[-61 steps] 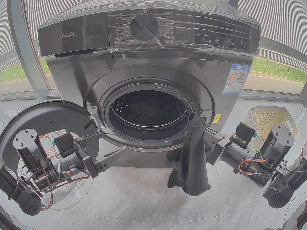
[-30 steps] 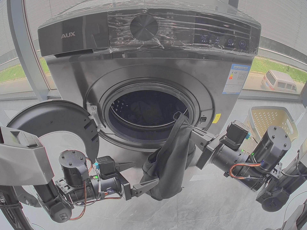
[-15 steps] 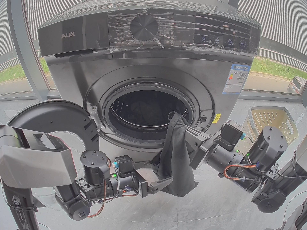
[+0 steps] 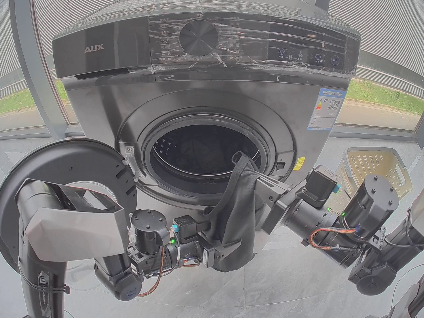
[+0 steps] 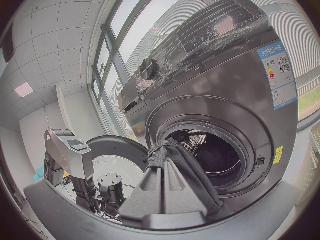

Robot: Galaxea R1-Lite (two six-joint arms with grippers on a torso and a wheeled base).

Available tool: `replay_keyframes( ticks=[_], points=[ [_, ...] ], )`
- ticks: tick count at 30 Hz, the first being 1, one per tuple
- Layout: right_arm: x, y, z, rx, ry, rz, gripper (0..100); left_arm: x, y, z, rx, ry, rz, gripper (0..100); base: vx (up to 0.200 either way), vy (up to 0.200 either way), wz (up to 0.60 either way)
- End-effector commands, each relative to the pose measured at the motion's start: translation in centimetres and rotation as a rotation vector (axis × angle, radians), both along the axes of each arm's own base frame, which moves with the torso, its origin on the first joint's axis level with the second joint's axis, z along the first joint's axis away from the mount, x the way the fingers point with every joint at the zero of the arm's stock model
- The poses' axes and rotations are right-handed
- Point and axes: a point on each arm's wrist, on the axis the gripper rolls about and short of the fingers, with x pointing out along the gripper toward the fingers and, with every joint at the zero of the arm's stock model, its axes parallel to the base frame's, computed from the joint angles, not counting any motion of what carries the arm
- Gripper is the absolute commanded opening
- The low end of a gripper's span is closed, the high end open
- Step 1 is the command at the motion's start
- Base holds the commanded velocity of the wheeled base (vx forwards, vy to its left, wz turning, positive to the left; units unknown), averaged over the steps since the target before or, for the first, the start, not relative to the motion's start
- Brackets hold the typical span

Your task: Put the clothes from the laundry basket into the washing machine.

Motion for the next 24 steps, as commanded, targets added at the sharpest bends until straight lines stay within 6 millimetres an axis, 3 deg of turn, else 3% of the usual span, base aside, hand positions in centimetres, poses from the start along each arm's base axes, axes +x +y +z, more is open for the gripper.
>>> replay_keyframes(
  ticks=[1,5,9,11,12,15,24],
  points=[
    [0.3,-0.2,0.1,0.003,-0.002,-0.01,0,0.2,-0.1,-0.4,0.001,0.004,0.002,0,0.0,0.0,0.0],
    [0.7,-0.2,0.1,0.005,-0.004,-0.022,0,-0.1,0.0,0.5,-0.01,-0.011,-0.003,0,0.0,0.0,0.0],
    [2.9,-0.7,-0.6,-0.001,0.004,-0.076,0,-2.5,0.7,3.6,-0.047,-0.038,-0.036,0,0.0,0.0,0.0],
    [3.2,-0.7,-0.6,0.0,0.003,-0.083,0,-3.1,0.9,4.1,-0.053,-0.035,-0.046,0,0.0,0.0,0.0],
    [3.6,-0.7,-0.5,0.009,-0.001,-0.087,0,-4.9,1.6,5.4,-0.064,-0.035,-0.085,0,0.0,0.0,0.0],
    [4.1,-0.9,-0.9,0.004,0.006,-0.099,0,-6.8,3.1,6.8,-0.077,-0.039,-0.129,0,0.0,0.0,0.0],
    [3.2,-1.3,-2.9,-0.039,0.093,-0.085,0,-11.5,8.1,11.4,-0.216,-0.064,-0.197,0,0.0,0.0,0.0]
  ],
)
